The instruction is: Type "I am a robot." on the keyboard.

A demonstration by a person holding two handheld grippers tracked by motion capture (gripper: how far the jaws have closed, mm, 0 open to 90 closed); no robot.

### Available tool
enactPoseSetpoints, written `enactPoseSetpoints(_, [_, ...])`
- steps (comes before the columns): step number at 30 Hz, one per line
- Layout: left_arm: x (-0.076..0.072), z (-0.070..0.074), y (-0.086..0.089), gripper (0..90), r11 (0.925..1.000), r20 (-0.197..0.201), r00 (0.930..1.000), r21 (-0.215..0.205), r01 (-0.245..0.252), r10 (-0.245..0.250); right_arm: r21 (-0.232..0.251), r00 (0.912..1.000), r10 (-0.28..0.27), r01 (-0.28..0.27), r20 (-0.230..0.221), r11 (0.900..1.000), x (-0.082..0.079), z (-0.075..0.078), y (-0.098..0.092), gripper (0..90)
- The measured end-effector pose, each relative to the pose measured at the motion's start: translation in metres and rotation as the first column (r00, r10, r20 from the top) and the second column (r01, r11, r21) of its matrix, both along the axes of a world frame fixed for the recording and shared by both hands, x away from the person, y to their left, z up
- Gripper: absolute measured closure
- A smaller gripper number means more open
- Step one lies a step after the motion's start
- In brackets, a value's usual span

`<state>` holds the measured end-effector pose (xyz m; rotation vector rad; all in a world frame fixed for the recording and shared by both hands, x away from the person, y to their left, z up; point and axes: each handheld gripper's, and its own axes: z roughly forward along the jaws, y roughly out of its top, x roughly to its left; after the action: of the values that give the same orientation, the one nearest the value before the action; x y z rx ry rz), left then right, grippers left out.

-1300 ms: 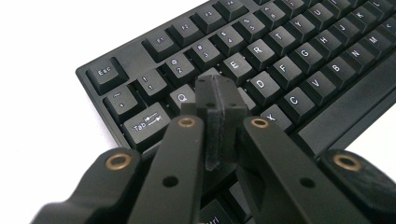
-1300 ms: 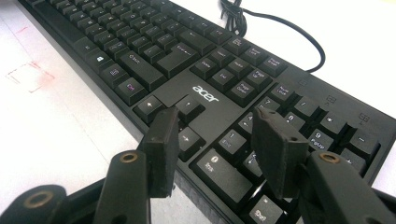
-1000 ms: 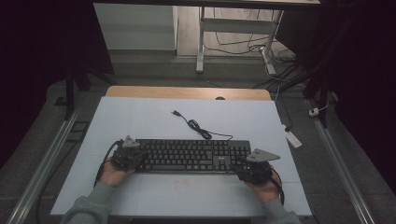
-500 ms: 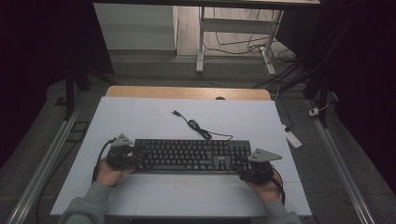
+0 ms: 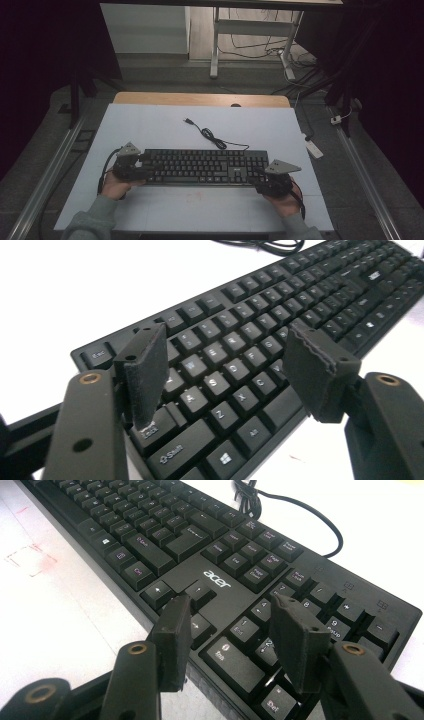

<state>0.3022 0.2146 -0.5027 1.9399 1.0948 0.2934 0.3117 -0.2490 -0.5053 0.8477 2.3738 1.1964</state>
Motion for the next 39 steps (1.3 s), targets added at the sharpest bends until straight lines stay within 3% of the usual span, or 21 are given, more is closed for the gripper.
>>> enactPoseSetpoints(8, [-0.003,0.007,-0.006,32.2,0.9983,0.014,0.9984,-0.018,0.055,-0.055,-0.001,1.0000,-0.001,0.001,0.001,1.000,0.000,0.000,0.000,51.5])
enactPoseSetpoints(19, [-0.006,0.010,-0.018,30.7,0.9948,0.020,0.9946,-0.006,0.102,-0.102,-0.005,1.0000,-0.008,0.008,0.001,1.000,0.000,-0.001,0.000,51.5])
enactPoseSetpoints(39, [-0.011,0.011,-0.052,43.6,0.9775,0.023,0.9778,0.039,0.207,-0.208,-0.008,1.0000,-0.004,0.004,0.000,1.000,0.001,-0.001,0.001,51.5])
